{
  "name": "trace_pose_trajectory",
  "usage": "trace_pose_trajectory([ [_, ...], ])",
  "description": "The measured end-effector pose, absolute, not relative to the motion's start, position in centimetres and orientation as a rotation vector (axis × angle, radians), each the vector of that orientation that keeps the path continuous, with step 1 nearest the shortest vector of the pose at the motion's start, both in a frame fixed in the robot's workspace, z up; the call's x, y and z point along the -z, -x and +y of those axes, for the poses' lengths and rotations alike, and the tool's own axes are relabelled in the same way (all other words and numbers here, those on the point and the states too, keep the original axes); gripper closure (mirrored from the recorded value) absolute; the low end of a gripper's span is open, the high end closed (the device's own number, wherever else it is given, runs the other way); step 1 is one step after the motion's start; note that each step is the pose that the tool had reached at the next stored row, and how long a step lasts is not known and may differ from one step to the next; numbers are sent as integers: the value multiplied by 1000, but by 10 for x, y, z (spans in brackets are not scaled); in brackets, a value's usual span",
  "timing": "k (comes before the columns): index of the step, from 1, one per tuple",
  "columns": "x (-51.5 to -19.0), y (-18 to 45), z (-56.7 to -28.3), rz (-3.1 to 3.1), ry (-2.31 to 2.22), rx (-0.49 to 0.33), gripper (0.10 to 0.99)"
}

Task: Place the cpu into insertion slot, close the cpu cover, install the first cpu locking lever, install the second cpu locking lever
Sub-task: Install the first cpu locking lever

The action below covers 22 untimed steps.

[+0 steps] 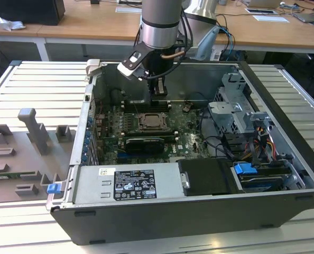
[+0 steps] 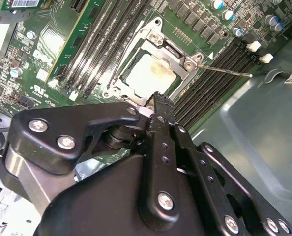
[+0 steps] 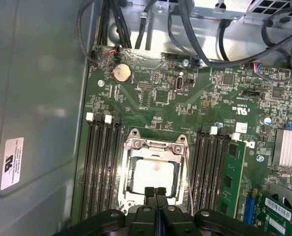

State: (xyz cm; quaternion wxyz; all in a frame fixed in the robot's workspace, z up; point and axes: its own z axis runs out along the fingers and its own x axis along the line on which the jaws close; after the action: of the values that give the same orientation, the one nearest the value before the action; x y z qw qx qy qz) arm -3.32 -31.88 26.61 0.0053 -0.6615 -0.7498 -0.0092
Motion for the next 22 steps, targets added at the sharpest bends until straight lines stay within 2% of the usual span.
trace_pose_trajectory([
  [22,-266,33,-319,-2416,1990,28,980],
])
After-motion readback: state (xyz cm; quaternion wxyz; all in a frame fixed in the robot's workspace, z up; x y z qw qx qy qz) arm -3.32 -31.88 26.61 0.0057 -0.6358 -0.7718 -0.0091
